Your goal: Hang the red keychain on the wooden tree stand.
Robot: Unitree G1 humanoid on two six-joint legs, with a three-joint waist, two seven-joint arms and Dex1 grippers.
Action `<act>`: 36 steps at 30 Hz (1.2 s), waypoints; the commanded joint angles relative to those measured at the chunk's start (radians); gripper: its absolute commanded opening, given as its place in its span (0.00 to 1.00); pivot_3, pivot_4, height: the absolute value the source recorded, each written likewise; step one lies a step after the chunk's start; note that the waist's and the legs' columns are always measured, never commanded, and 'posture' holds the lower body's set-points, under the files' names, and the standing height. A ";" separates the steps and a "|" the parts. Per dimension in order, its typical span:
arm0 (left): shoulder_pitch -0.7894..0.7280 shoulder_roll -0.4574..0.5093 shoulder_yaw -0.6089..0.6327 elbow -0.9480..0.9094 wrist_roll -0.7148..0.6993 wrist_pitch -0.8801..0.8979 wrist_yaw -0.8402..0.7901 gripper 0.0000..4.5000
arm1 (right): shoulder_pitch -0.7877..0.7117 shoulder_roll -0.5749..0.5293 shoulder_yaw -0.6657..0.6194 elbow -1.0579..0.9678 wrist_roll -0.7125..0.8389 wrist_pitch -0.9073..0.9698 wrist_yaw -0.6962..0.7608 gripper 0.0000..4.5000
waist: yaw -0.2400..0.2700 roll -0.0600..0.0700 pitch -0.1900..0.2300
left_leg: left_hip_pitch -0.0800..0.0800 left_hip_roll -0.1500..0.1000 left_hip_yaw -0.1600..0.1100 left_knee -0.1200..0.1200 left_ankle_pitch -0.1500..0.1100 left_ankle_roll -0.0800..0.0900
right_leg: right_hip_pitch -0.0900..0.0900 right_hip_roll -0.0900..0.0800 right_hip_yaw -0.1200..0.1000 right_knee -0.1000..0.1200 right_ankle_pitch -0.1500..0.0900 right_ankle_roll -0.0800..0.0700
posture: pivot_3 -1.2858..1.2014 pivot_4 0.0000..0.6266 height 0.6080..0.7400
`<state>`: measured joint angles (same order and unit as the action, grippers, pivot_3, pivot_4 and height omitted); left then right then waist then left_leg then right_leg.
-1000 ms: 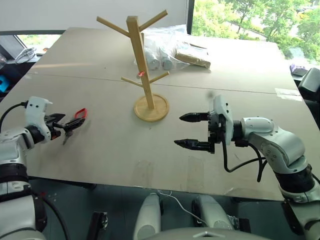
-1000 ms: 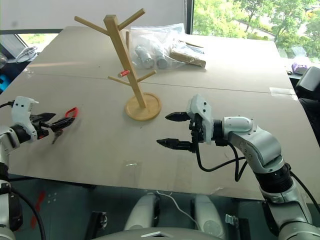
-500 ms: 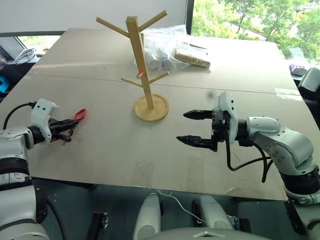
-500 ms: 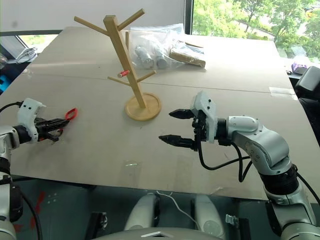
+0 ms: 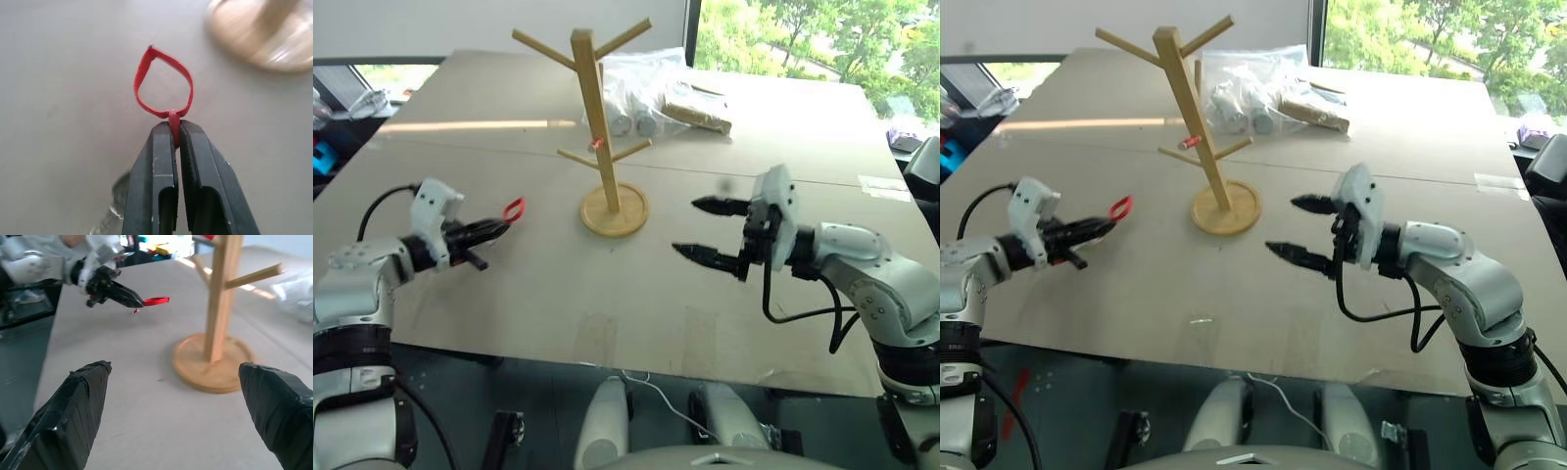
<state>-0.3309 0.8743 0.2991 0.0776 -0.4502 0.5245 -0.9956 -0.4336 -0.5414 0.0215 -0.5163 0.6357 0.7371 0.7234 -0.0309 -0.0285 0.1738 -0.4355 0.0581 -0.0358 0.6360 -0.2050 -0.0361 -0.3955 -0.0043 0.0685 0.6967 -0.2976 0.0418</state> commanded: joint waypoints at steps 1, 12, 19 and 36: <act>0.017 -0.049 0.089 -0.334 -0.109 0.088 0.143 0.01 | 0.035 0.002 -0.066 -0.096 0.001 -0.031 -0.065 1.00 | -0.005 0.001 0.000 | 0.001 0.000 0.000 0.000 0.000 0.000 | 0.001 0.000 0.000 0.001 0.000 0.000 | 0.52 0.24 1.00; -0.044 -0.137 -0.031 -0.629 -0.073 0.009 0.297 0.01 | 0.095 -0.013 -0.106 -0.191 0.014 -0.033 -0.146 1.00 | -0.008 0.001 0.000 | 0.004 0.000 0.001 0.000 0.000 0.000 | 0.002 0.002 0.002 0.001 0.000 0.000 | 0.52 0.24 1.00; -0.101 -0.161 -0.028 -0.615 -0.071 -0.013 0.353 0.01 | 0.122 -0.030 -0.123 -0.211 0.021 -0.031 -0.160 1.00 | -0.008 0.001 0.000 | 0.004 0.000 0.001 0.000 0.000 0.000 | 0.002 0.002 0.002 0.001 0.000 0.000 | 0.52 0.24 1.00; 0.084 -0.181 -0.010 -0.884 -0.029 -0.009 0.496 0.01 | 0.056 -0.034 -0.097 -0.167 0.059 -0.004 -0.160 1.00 | -0.008 0.001 0.000 | 0.004 0.000 0.001 0.000 0.000 0.000 | 0.003 0.002 0.003 0.000 0.000 0.000 | 0.52 0.24 1.00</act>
<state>-0.2449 0.6873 0.2487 -0.7768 -0.5072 0.5518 -0.5150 -0.3624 -0.5698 -0.0690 -0.6651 0.6779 0.7381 0.5611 -0.0394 -0.0272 0.1740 -0.4313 0.0578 -0.0341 0.6360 -0.2050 -0.0360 -0.3928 -0.0023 0.0718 0.6965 -0.2976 0.0419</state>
